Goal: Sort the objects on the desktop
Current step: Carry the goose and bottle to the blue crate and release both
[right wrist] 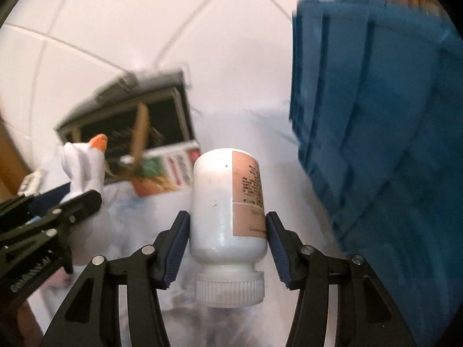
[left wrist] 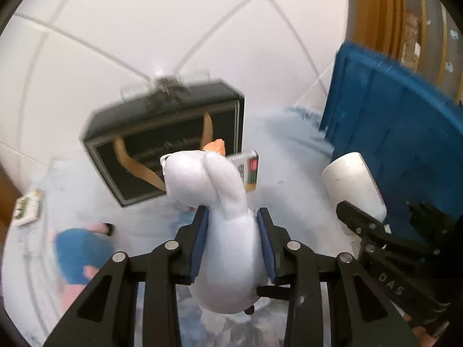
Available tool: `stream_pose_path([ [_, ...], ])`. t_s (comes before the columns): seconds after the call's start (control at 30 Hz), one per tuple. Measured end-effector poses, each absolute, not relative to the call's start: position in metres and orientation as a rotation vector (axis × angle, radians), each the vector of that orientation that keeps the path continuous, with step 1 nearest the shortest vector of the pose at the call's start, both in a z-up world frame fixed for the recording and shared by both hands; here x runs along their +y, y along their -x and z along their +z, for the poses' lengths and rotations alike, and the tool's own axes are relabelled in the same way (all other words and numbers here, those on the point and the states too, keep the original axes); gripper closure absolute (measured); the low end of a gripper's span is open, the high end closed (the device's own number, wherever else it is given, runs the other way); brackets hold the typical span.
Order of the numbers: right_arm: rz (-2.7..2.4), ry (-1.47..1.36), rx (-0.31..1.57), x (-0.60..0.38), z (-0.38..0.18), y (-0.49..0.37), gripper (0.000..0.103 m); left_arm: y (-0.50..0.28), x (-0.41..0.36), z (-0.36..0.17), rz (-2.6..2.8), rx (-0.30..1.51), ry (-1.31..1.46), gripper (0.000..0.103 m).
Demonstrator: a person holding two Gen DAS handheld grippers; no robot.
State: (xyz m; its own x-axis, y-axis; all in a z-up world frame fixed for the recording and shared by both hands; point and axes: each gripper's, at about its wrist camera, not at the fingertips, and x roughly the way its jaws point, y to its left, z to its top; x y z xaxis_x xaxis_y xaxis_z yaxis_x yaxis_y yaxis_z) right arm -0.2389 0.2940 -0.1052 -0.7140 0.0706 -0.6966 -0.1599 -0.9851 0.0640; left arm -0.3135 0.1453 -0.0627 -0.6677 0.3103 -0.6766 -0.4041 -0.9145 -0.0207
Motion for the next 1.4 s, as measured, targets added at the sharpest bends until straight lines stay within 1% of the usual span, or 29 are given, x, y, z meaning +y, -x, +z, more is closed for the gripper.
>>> stream_pose_path([
  [0.07,2.834,1.073,0.172,0.281,-0.082,0.223,0.050,0.288,0.133,-0.040,2.579,0.176,0.941,0.069],
  [0.17,2.898,0.969,0.148,0.274,-0.025,0.158,0.050,0.246,0.122,-0.006,2.619,0.173,0.826,0.069],
  [0.37,2.965,0.764,0.095,0.250,0.029,0.089,0.050,0.171,0.113,0.045,2.635,0.163,0.652,0.069],
  [0.53,2.966,0.594,0.077,0.255,0.070,0.020,0.050,0.120,0.121,0.072,2.604,0.173,0.543,0.069],
  [0.7,2.923,0.470,0.090,0.277,0.104,-0.034,0.050,0.083,0.147,0.087,2.546,0.194,0.476,0.069],
  [0.93,2.828,0.377,0.121,0.328,0.119,-0.086,0.050,0.048,0.206,0.101,2.467,0.218,0.414,0.069],
  [1.23,2.669,0.326,0.189,0.430,0.117,-0.124,0.050,0.011,0.303,0.108,2.348,0.260,0.367,0.069],
  [1.4,2.623,0.342,0.209,0.482,0.108,-0.129,0.050,0.001,0.357,0.110,2.303,0.317,0.356,0.069],
])
